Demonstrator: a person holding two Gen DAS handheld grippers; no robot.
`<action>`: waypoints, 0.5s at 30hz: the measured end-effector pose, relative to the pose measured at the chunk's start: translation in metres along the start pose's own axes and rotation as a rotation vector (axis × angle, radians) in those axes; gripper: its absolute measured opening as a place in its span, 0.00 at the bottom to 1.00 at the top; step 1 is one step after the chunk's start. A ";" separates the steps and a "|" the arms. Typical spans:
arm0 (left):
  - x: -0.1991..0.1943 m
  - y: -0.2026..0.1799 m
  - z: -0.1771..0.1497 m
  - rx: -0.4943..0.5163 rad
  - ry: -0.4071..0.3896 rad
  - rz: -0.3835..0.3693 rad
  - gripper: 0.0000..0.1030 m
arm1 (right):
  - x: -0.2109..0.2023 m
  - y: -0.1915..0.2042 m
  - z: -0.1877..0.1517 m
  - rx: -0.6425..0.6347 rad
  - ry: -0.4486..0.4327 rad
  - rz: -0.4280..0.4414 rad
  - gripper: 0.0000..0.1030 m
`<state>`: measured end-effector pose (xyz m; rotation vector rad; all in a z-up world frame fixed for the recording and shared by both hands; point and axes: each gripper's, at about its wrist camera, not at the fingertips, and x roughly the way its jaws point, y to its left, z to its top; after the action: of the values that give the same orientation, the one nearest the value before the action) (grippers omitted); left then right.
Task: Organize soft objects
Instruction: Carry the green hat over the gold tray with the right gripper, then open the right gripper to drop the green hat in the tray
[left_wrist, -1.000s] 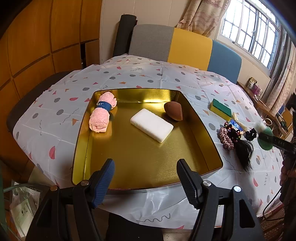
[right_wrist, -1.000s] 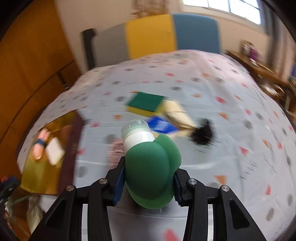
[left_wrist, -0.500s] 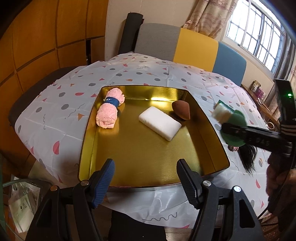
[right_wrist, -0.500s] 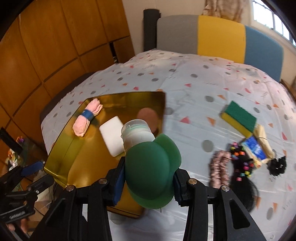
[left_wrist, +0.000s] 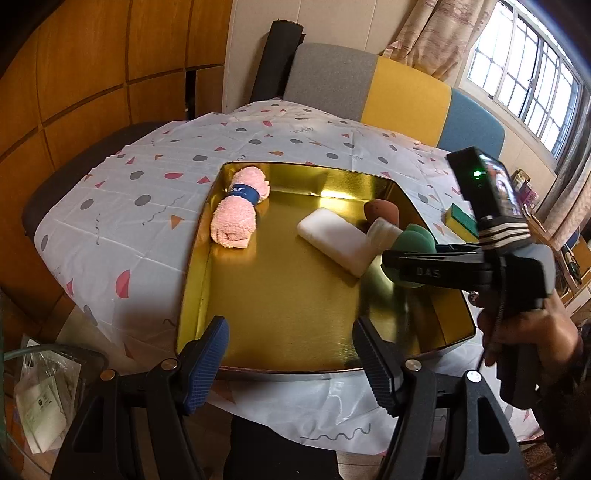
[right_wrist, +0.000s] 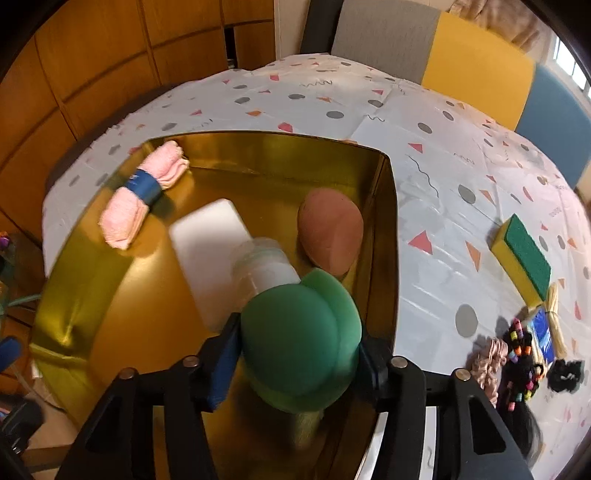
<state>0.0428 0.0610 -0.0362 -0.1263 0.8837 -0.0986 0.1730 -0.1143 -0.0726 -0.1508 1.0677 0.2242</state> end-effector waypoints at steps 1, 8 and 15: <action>-0.001 0.001 0.001 -0.001 -0.003 0.005 0.68 | 0.002 0.003 0.002 -0.020 -0.005 -0.026 0.56; -0.005 0.005 0.003 -0.001 -0.022 0.027 0.68 | 0.001 0.006 0.003 -0.052 -0.028 -0.060 0.59; -0.009 -0.001 0.002 0.018 -0.028 0.028 0.68 | -0.021 0.001 -0.004 -0.002 -0.104 -0.027 0.71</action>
<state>0.0388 0.0615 -0.0282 -0.0980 0.8558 -0.0790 0.1601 -0.1164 -0.0561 -0.1535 0.9615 0.2067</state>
